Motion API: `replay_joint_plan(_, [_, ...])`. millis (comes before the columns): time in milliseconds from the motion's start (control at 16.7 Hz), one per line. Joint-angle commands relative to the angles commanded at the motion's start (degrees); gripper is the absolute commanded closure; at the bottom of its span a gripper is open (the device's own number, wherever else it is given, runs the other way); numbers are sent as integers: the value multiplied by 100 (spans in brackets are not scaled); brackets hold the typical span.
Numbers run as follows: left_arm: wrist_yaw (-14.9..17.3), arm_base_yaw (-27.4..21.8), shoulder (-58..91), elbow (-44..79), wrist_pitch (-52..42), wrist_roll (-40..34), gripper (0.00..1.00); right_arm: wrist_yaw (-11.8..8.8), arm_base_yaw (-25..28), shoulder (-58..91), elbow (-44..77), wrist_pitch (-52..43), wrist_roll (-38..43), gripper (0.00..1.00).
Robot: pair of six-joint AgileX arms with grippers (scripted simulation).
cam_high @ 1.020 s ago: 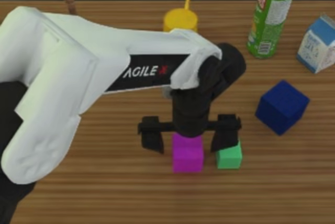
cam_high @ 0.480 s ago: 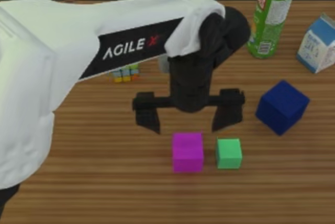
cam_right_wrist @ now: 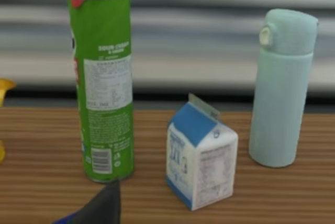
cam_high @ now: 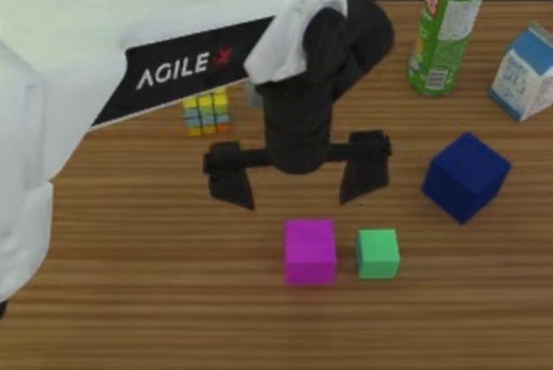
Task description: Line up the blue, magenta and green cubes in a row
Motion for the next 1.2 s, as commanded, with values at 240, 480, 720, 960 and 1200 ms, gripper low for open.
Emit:
replay_joint_plan(240, [-35, 610, -1298, -1123, 723, 281, 0, -6, 187, 1231, 1164, -737, -289, 0])
replay_joint_plan(480, [-40, 1415, -3296, -2817, 1754, 853, 0, 12, 430, 3292, 2820, -1862, -712, 0])
replay_joint_plan(720, [-31, 2279, -5644, -4779, 2949, 1672, 0, 26, 709, 5846, 4614, -3173, -1191, 0])
replay_joint_plan(960, [-11, 3107, -8043, -6715, 4169, 2626, 0, 28, 984, 8324, 6297, -4415, -1645, 0])
replay_joint_plan(1200, [27, 3811, -10168, -8368, 5272, 3563, 0, 26, 1224, 10235, 7809, -5427, -2034, 0])
